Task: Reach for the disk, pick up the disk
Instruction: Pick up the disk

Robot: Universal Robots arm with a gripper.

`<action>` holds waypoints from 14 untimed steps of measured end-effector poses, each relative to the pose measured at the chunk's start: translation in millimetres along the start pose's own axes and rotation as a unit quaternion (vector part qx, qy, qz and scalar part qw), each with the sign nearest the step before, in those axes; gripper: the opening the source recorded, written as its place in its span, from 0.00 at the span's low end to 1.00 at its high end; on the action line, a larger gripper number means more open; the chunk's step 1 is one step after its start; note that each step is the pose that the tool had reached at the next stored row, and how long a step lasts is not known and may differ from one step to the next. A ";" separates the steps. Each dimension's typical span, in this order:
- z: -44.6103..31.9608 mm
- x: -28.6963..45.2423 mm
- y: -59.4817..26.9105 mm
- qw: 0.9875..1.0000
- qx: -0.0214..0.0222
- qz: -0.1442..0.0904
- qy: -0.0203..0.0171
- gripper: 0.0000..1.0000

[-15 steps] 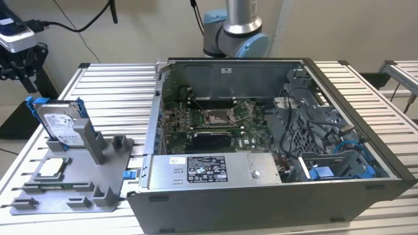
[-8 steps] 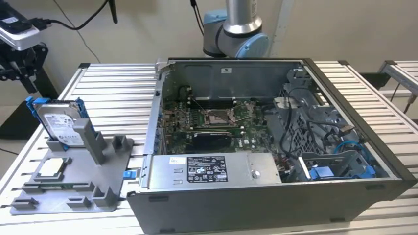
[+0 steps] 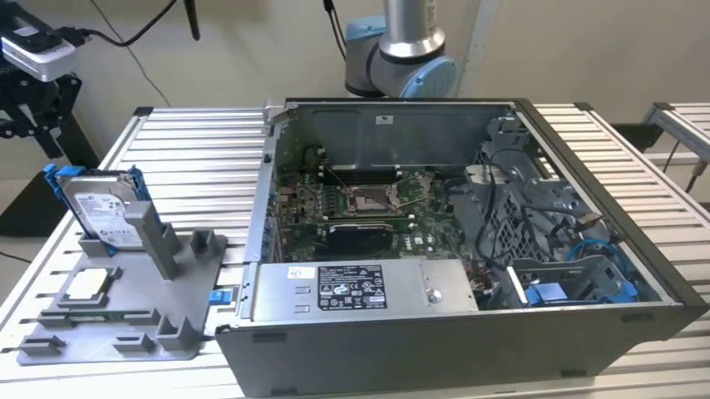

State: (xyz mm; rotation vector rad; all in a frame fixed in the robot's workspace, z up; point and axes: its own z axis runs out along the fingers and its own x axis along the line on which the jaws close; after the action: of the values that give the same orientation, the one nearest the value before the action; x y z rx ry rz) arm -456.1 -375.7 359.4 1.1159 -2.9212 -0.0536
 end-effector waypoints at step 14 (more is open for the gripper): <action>-0.1 -1.5 -1.3 0.989 0.001 -0.148 0.005 0.00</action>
State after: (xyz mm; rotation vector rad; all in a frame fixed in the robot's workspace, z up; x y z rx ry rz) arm -454.2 -375.7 359.4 1.5353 -2.7208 -0.0483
